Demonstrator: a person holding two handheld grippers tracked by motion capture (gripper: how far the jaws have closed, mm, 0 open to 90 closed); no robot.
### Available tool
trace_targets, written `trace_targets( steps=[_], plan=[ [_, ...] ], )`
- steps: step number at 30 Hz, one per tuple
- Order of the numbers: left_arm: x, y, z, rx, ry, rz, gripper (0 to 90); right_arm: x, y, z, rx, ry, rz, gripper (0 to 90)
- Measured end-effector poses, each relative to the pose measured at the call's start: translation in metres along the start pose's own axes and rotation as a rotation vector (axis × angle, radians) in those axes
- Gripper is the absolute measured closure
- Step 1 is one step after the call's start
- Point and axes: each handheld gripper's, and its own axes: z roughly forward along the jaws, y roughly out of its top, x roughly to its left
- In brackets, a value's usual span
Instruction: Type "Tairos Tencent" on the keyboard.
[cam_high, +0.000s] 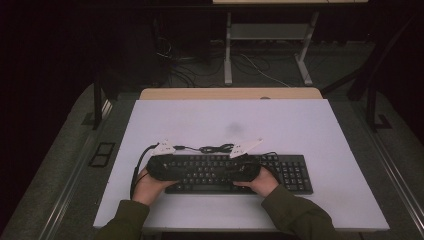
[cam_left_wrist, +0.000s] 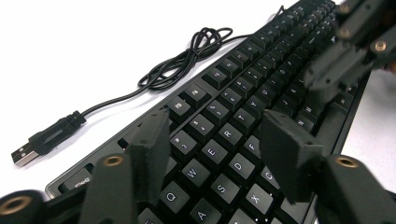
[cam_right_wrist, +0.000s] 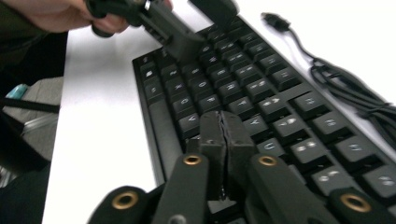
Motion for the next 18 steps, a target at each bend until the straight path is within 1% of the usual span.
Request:
trace_targets(
  steps=[3,6,11,12,13,14,18],
  plan=[
    [0.001,0.0,0.001,-0.003,0.007,-0.004,32.6,0.002,-0.001,0.005,0.025,0.003,-0.014,89.3],
    [0.001,-0.001,0.001,-0.013,0.012,-0.012,28.5,0.003,-0.002,0.007,0.044,0.002,-0.015,89.4],
    [0.002,-0.001,0.001,-0.012,0.015,-0.013,26.6,0.003,-0.004,0.011,0.077,-0.007,-0.017,89.4],
    [0.002,-0.001,0.0,-0.013,0.015,-0.013,26.4,0.003,-0.005,0.012,0.08,-0.005,-0.01,89.5],
    [0.002,-0.001,0.0,-0.013,0.015,-0.015,26.4,0.004,-0.005,0.013,0.094,-0.018,-0.016,89.5],
    [0.002,-0.001,0.0,-0.013,0.015,-0.012,26.4,0.004,-0.005,0.013,0.095,-0.016,-0.022,89.5],
    [0.002,-0.001,0.0,-0.013,0.016,-0.013,26.4,0.004,-0.005,0.013,0.097,-0.011,-0.021,89.5]
  ],
)
